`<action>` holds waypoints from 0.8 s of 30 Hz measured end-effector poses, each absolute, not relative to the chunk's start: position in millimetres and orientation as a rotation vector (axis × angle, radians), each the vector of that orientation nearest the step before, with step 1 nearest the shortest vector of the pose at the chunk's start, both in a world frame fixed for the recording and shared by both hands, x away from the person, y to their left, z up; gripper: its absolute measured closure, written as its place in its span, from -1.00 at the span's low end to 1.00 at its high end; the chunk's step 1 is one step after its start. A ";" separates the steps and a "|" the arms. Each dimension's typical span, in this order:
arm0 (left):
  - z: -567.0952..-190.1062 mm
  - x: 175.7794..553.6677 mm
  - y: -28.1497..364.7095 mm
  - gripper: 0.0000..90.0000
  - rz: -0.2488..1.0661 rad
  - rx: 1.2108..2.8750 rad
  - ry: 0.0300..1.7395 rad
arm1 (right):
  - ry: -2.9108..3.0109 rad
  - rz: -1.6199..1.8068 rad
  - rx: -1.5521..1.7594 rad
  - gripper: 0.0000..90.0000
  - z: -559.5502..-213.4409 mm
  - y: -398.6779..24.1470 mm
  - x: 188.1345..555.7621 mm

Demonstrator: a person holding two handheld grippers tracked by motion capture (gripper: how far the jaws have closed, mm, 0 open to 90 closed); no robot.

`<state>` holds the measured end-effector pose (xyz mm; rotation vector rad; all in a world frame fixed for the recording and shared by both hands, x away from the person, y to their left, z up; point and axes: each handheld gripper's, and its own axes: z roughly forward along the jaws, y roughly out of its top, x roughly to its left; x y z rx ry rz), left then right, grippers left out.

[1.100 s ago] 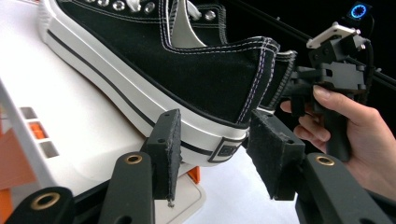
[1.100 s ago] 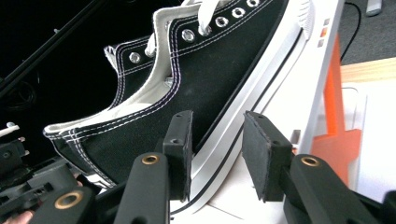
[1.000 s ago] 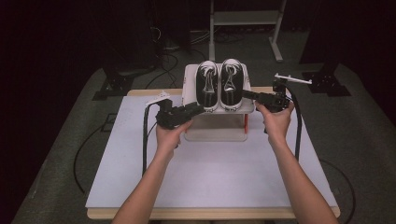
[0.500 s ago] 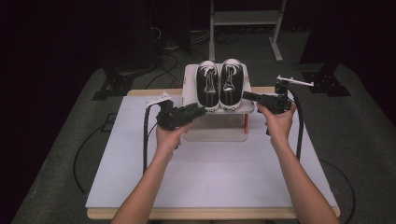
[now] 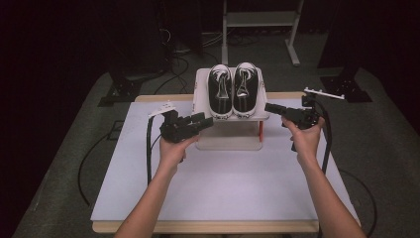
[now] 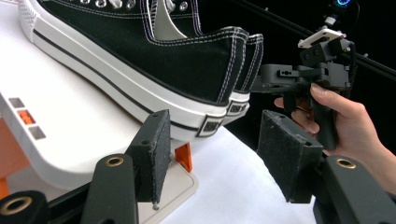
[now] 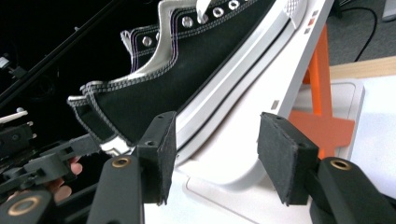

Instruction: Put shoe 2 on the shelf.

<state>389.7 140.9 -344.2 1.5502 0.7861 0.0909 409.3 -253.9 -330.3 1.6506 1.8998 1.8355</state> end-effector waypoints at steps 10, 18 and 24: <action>-351.1 379.9 158.0 -0.09 0.093 1.552 0.805 | 1.904 1.820 1.643 -0.13 -344.4 -270.9 392.4; -361.3 371.3 172.6 -0.14 0.096 1.558 0.820 | 1.908 1.829 1.662 -0.23 -360.8 -286.7 377.0; -371.4 361.8 181.5 -0.19 0.092 1.563 0.830 | 1.924 1.815 1.659 -0.28 -374.9 -297.5 361.7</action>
